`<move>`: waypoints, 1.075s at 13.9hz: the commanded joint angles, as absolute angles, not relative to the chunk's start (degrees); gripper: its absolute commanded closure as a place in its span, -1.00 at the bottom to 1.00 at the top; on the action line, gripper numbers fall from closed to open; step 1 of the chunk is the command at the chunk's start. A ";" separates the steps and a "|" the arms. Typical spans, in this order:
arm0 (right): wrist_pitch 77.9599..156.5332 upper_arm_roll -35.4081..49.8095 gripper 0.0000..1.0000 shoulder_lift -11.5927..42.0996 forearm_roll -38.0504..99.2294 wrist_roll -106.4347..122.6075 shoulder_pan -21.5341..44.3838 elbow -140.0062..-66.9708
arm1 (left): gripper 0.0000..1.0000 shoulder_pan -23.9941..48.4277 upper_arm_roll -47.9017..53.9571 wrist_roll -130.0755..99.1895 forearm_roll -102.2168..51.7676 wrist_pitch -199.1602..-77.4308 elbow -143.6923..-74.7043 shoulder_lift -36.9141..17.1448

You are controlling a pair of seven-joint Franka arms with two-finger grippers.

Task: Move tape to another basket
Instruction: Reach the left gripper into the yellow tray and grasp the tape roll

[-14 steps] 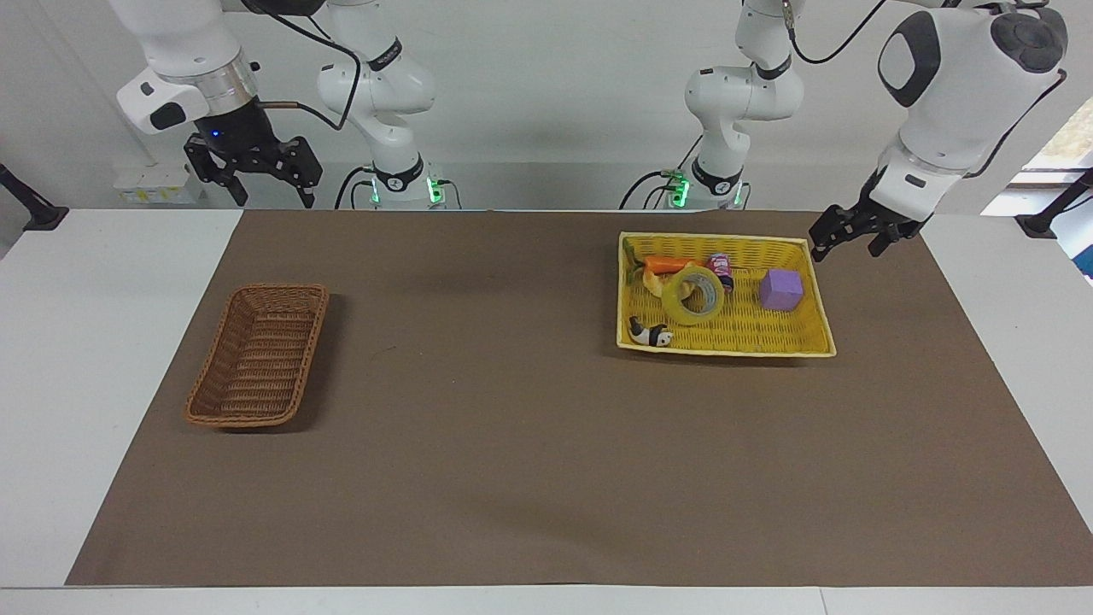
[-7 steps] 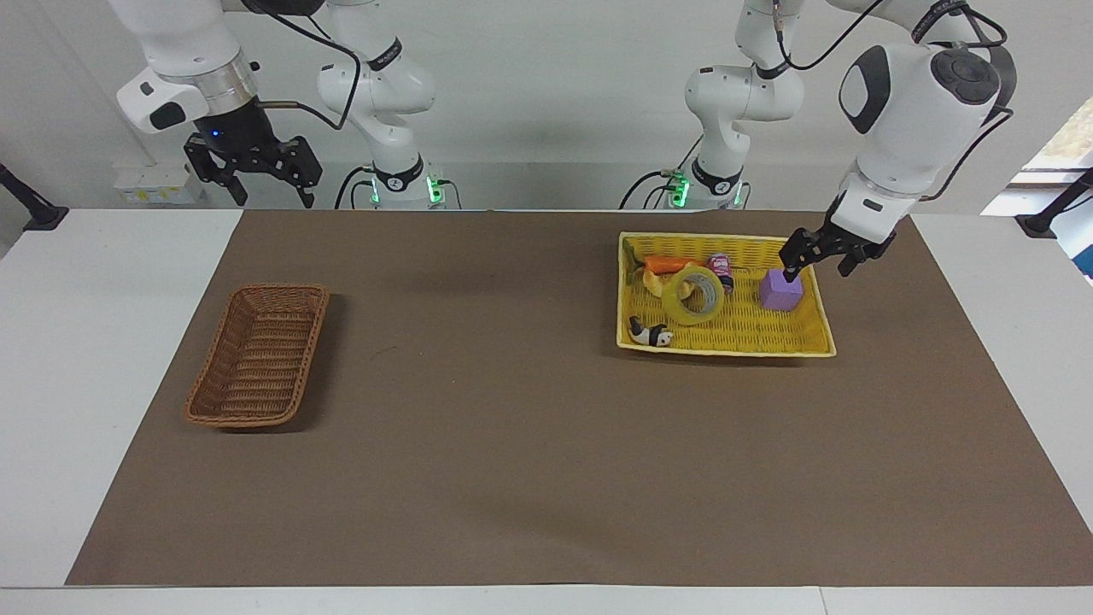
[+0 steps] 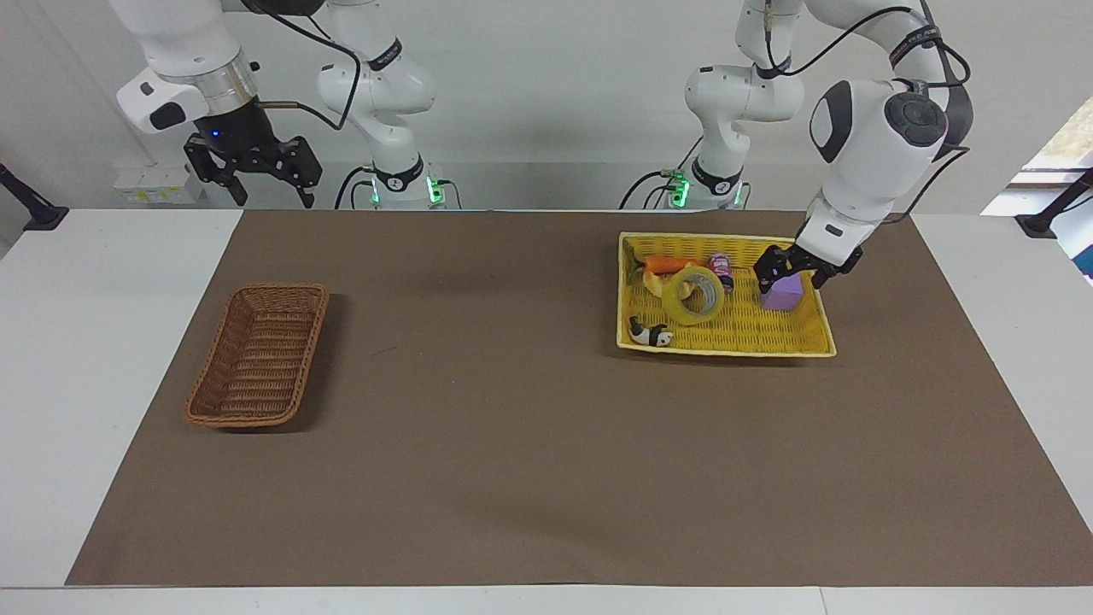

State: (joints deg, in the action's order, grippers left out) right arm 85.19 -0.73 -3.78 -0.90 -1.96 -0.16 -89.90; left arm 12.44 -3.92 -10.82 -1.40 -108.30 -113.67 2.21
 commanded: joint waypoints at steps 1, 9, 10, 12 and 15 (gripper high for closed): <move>86.04 -0.70 -1.00 -5.10 0.35 -0.79 -0.70 -91.49 | -1.00 13.80 -4.75 -13.00 -1.14 -112.14 -118.64 4.83; 86.22 -0.70 -1.00 -5.01 0.35 -1.23 -0.70 -91.58 | -1.00 16.60 -4.66 -18.18 -1.14 -122.16 -129.01 3.78; 86.74 -0.70 -1.00 -5.10 0.35 -1.23 -0.70 -91.58 | -1.00 18.26 -4.66 -18.45 -1.14 -123.13 -130.33 3.78; 86.66 -0.88 -1.00 -5.10 0.35 -0.71 -0.88 -91.67 | -1.00 18.63 -4.66 -20.03 -1.40 -122.96 -132.35 4.22; 86.48 -0.88 -1.00 -5.10 0.35 -0.79 -0.79 -91.67 | -1.00 20.30 -4.40 -21.62 -1.76 -122.87 -136.05 6.06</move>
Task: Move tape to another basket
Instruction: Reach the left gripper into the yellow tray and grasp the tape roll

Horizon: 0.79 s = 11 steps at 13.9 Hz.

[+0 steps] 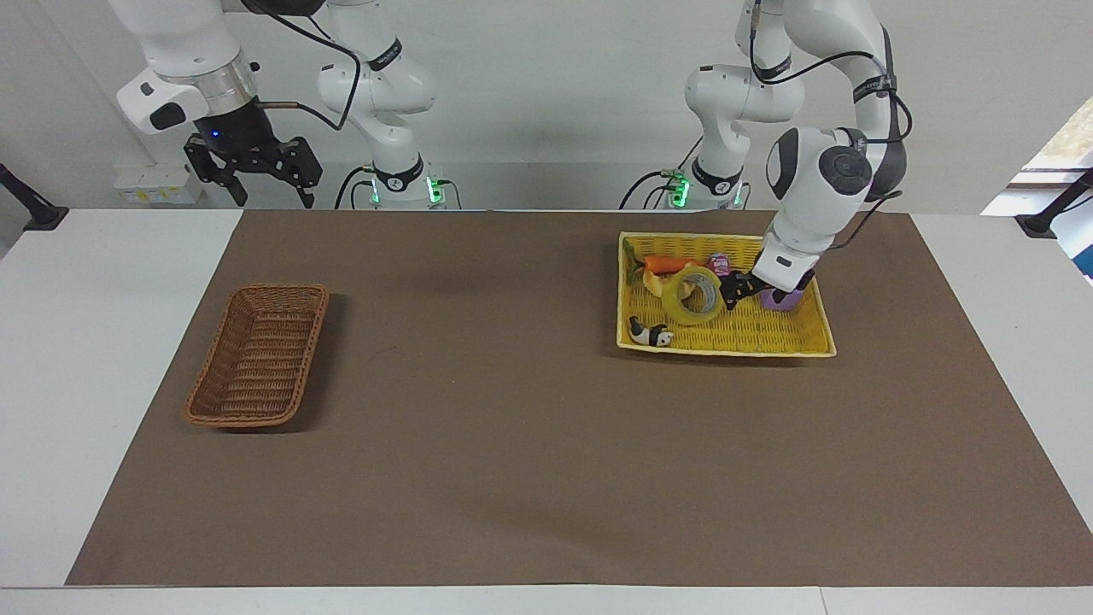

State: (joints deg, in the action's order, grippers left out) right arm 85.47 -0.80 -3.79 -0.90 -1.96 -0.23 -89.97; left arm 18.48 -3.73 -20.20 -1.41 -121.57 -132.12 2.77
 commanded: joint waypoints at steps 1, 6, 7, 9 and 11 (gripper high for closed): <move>86.48 -0.88 -1.00 -5.10 0.35 -0.88 -0.79 -91.67 | -0.89 20.91 -4.48 -22.32 -3.06 -122.78 -136.40 6.33; 86.49 -0.88 -1.00 -5.10 0.35 -1.23 -0.79 -91.67 | 0.70 22.67 -4.48 -28.82 -6.77 -121.56 -138.51 7.65; 86.40 -0.88 -1.00 -5.10 0.35 -1.14 -0.79 -91.76 | 0.77 23.63 -4.48 -29.18 -6.77 -121.73 -139.65 7.65; 86.57 -0.88 -1.00 -5.36 0.35 -1.23 -0.79 -92.11 | 1.00 23.82 -4.57 -28.05 -6.77 -121.38 -139.93 7.47; 86.75 -0.88 -1.00 -5.36 0.35 -1.23 -0.79 -92.11 | 1.00 23.20 -4.66 -28.12 -6.94 -121.20 -137.65 6.25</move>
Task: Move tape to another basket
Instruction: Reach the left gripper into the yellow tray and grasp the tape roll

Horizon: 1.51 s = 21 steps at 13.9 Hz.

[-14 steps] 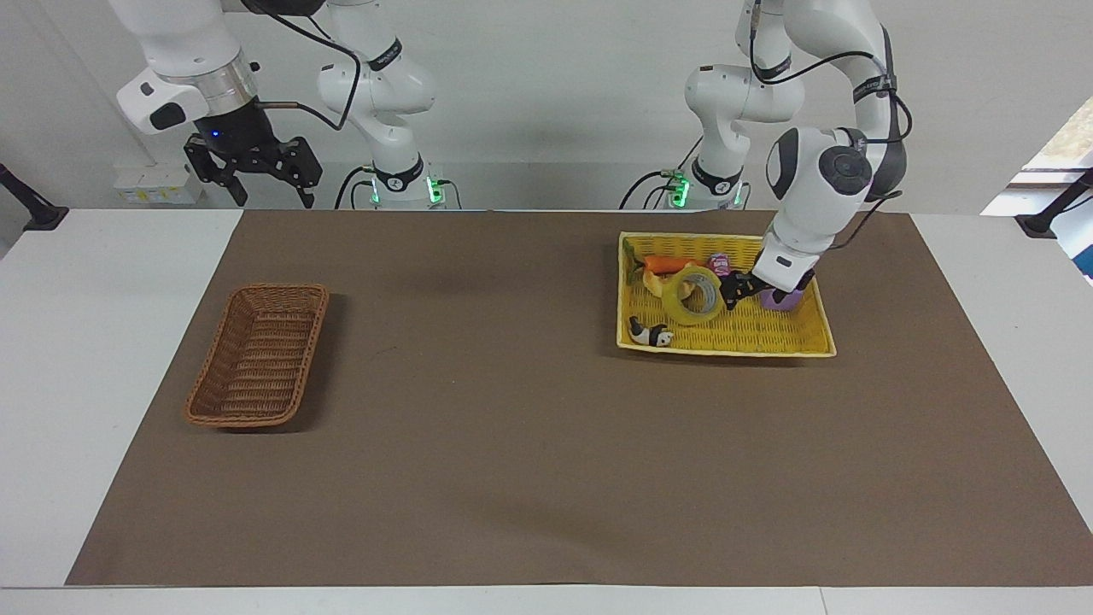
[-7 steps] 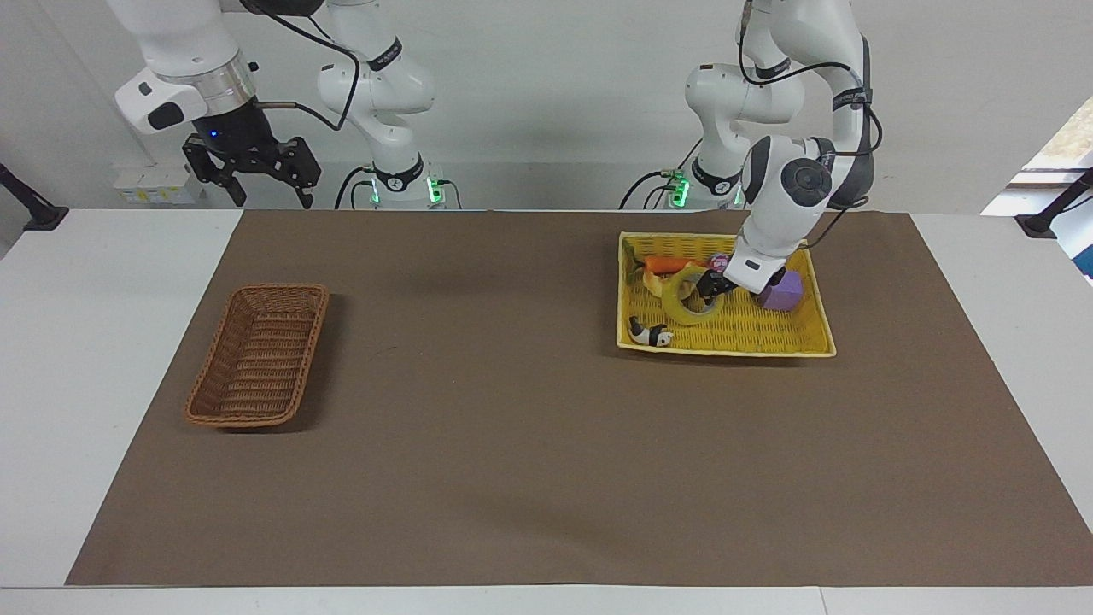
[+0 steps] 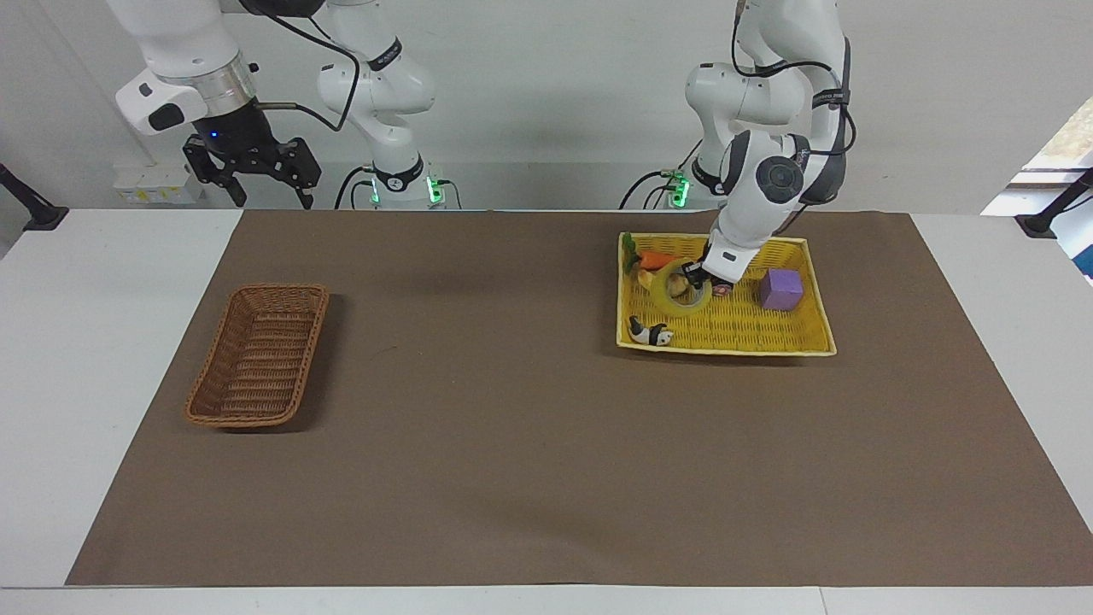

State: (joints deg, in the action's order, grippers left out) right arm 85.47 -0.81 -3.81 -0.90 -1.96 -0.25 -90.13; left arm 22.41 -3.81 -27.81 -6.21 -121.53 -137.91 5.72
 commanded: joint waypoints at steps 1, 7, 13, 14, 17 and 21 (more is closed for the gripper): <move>86.66 -0.88 -1.00 -5.36 0.35 -1.23 -0.79 -92.20 | 1.00 23.12 -4.83 -28.12 -6.94 -121.03 -135.98 5.02; 86.23 -0.79 -1.00 -5.28 0.44 -0.80 -0.70 -91.85 | 1.00 19.08 -4.83 -27.95 -7.03 -115.93 -125.96 4.39; 86.66 -0.35 -1.00 -6.41 0.35 -0.97 0.17 -93.33 | 1.00 20.04 -4.49 -28.92 -7.03 -113.92 -116.30 5.01; 86.83 -0.18 -1.00 -6.42 0.96 -0.79 0.18 -93.69 | 1.00 20.74 -4.31 -28.92 -7.03 -111.56 -114.37 4.92; 88.41 0.09 -1.00 -5.98 6.76 -0.79 0.26 -94.48 | 1.00 23.54 -3.52 -29.26 -7.21 -107.58 -110.40 4.57; 93.41 0.44 -1.00 -5.80 12.99 -0.97 6.40 -96.84 | 1.00 25.83 1.13 -36.55 -7.12 -106.17 -104.96 3.87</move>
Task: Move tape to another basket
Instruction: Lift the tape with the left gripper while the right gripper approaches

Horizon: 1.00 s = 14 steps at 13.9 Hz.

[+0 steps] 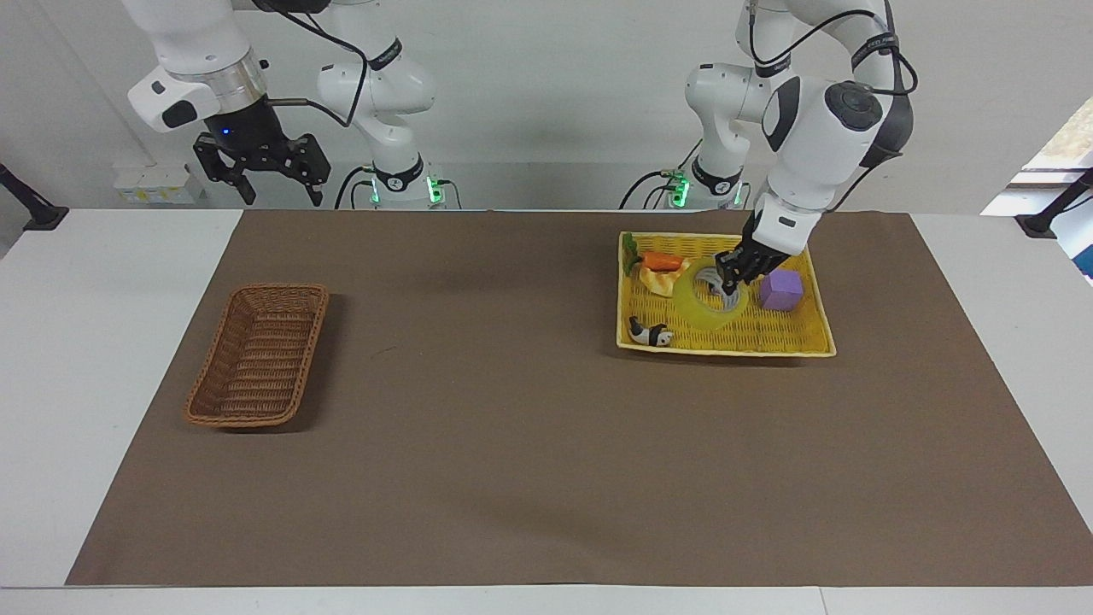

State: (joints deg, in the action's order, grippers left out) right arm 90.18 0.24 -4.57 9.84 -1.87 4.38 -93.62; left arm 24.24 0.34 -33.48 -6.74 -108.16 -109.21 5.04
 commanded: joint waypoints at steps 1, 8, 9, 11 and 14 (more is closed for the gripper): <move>95.34 0.44 -1.00 -5.80 15.01 -1.05 7.20 -97.81 | 1.00 27.06 1.58 -38.82 -7.12 -106.78 -104.07 3.26; 99.75 0.44 -1.00 -2.72 31.88 -2.27 9.05 -99.92 | 1.00 35.85 2.02 -47.02 -11.40 -115.21 -103.80 3.16; 101.32 0.44 -1.00 -3.07 34.95 -3.59 9.23 -101.67 | 1.00 36.64 2.02 -47.11 -13.86 -116.79 -103.89 3.16; 105.45 0.44 -1.00 -3.69 39.27 -3.87 9.32 -104.31 | 1.00 37.52 2.11 -48.24 -16.17 -121.00 -103.80 3.16; 107.14 0.44 -1.00 -3.78 44.28 -3.96 9.93 -105.64 | 1.00 38.58 2.46 -49.66 -16.52 -124.89 -103.80 2.81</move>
